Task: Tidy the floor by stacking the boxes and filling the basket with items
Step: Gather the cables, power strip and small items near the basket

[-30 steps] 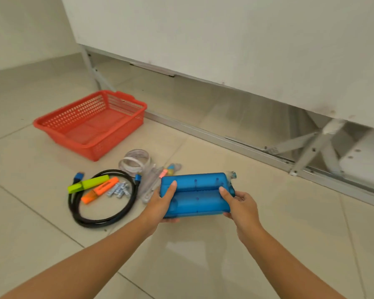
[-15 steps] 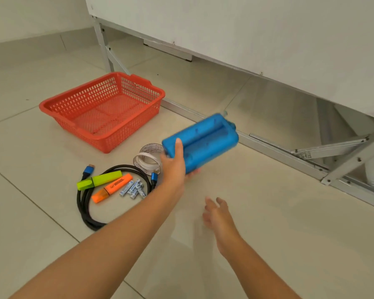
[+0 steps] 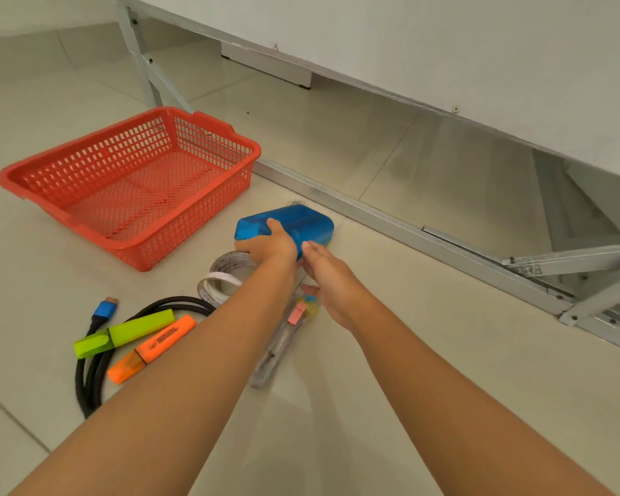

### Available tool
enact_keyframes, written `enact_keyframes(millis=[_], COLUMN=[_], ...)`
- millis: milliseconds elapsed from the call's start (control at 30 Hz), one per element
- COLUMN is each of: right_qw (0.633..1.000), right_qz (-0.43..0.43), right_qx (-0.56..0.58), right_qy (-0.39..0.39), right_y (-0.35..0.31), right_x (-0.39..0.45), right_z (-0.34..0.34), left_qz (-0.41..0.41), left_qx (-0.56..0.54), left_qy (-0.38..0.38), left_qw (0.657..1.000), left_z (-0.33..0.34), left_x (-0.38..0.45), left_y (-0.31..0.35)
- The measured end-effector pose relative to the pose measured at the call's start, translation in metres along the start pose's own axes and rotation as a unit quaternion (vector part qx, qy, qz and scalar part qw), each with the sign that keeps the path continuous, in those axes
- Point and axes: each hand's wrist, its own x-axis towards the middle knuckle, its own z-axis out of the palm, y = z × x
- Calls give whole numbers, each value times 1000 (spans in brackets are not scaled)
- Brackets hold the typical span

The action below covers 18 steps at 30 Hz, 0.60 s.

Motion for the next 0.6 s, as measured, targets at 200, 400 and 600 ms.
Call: enact_keyframes(millis=[200,400,600], right_qw=[984,917,896], right_qz=[-12,-60,-82], right_qx=[-179,-394,-435], right_qy=[0,-31,-38], right_y=[25,46,51], right_x=[14,10,4], right_z=[2,-13,-29], left_qz=[26,15,54], left_qx=[-3,70,152], left_qy=[3,0,-9], left_qw=[1000,997,987], left_z=[12,15,15], left_x=[28,53,34], left_y=[18,9,5])
